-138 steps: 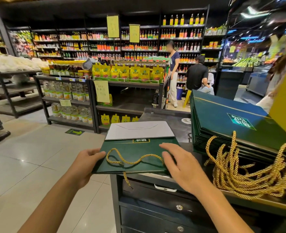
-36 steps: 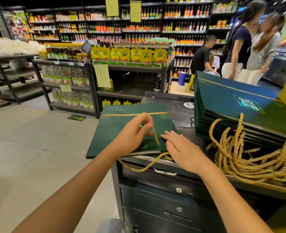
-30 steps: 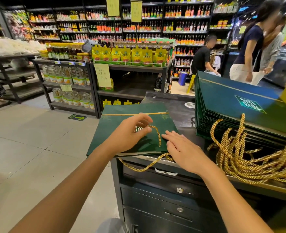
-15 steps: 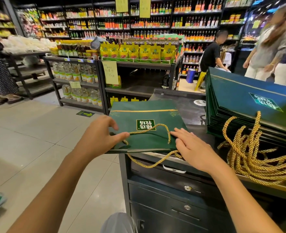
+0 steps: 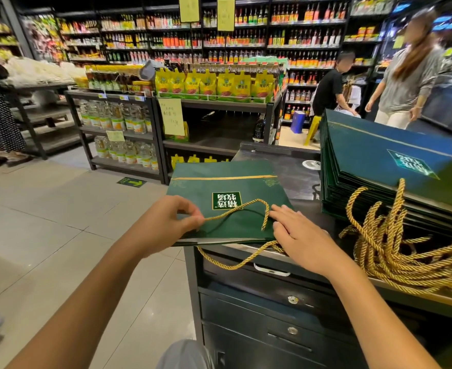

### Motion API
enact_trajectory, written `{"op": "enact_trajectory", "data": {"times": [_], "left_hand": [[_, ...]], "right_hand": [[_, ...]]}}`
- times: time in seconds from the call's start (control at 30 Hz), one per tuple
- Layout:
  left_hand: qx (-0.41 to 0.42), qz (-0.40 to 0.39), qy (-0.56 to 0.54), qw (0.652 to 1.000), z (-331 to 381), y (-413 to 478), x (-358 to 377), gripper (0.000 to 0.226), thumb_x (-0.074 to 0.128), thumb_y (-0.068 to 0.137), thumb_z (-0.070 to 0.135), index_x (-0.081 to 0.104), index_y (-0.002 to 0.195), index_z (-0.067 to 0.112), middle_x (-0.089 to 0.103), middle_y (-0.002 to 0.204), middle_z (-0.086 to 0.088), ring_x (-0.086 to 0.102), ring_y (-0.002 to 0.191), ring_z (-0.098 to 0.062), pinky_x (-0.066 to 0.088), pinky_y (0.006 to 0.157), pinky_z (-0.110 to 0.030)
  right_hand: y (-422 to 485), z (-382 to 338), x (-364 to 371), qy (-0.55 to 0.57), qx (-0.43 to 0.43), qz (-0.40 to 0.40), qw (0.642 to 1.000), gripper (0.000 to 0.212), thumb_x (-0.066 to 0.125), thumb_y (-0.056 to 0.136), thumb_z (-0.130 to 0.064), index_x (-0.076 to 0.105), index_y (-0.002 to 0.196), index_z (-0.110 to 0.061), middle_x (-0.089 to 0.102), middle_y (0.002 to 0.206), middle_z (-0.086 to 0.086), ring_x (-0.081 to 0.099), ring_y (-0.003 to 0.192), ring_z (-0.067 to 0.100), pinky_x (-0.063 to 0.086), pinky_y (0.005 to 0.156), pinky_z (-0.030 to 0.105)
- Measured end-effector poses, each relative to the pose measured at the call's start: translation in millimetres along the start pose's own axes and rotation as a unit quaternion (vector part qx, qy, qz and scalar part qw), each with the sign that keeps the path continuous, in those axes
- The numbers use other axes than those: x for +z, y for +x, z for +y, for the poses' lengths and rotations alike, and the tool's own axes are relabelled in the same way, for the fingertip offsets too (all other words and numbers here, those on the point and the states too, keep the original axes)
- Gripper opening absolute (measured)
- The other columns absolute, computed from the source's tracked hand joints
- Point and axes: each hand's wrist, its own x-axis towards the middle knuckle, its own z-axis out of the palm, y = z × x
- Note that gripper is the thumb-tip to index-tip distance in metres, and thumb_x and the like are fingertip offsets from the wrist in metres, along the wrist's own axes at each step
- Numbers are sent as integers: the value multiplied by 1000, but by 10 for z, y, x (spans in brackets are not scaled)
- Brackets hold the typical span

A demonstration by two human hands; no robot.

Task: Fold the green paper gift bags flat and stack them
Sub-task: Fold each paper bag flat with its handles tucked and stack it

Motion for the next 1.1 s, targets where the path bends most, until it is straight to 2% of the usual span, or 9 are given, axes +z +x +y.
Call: {"op": "enact_trajectory", "data": {"times": [0.13,0.23,0.33,0.53,0.63,0.73,0.83,0.97,1.1], "left_hand": [[-7,59,-187,980,55,44,-91,14,67,94,30,75,96,20,75,91,8,68,89,-2,51,74,-19],[-76,60,-325,941,133,95,-231,25,70,85,39,78,101,22,74,114,5,60,120,-14,45,102,-55],[-94,73,-387,914,182,117,-311,24,72,78,40,80,93,23,73,120,2,54,127,-20,35,105,-70],[-54,109,-227,966,62,141,-240,25,66,93,40,79,106,24,75,109,11,61,112,-5,48,95,-41],[-53,161,-72,983,-139,272,-183,39,63,99,35,65,134,19,65,128,-1,60,116,-16,52,95,-36],[-123,102,-126,979,-329,337,-87,52,67,97,32,49,144,21,57,126,-3,62,100,-17,52,70,-25],[-78,87,-111,987,-510,344,18,37,70,95,22,58,131,23,67,122,0,66,110,-20,52,77,-22],[-39,130,-105,985,-557,243,3,48,74,92,19,60,138,25,70,123,5,66,111,-18,54,96,-42],[-39,182,-131,974,-513,94,-41,64,78,88,16,52,146,25,63,127,11,65,107,-12,54,90,-32]], "right_hand": [[11,0,-1,-1,-3,0,1000,49,24,110,-32,32,158,-28,19,167,-11,8,154,3,-3,118,20],[20,0,-1,-3,-5,0,1000,49,24,109,-31,33,157,-28,20,167,-10,9,154,4,-2,119,22],[21,0,-2,-5,-5,-2,1000,49,24,109,-31,32,158,-29,19,167,-11,9,154,4,-2,119,21],[8,-26,-13,9,0,11,1000,48,28,109,-32,35,156,-30,23,166,-12,11,153,3,2,121,24],[-9,-68,-52,58,23,34,997,46,42,105,-33,45,151,-31,29,164,-11,20,152,7,16,123,33],[11,-106,-137,89,48,51,994,48,54,99,-31,51,147,-26,34,161,-5,29,149,14,24,117,28],[60,-183,-215,100,68,53,991,49,60,96,-30,53,144,-19,48,138,-8,43,137,16,31,102,19],[168,-260,-241,105,93,56,989,67,64,90,-37,43,150,-19,49,146,1,46,135,21,39,113,39],[215,-368,-281,147,108,74,980,72,70,88,-35,39,152,-22,49,147,5,49,131,23,44,106,35]]}}
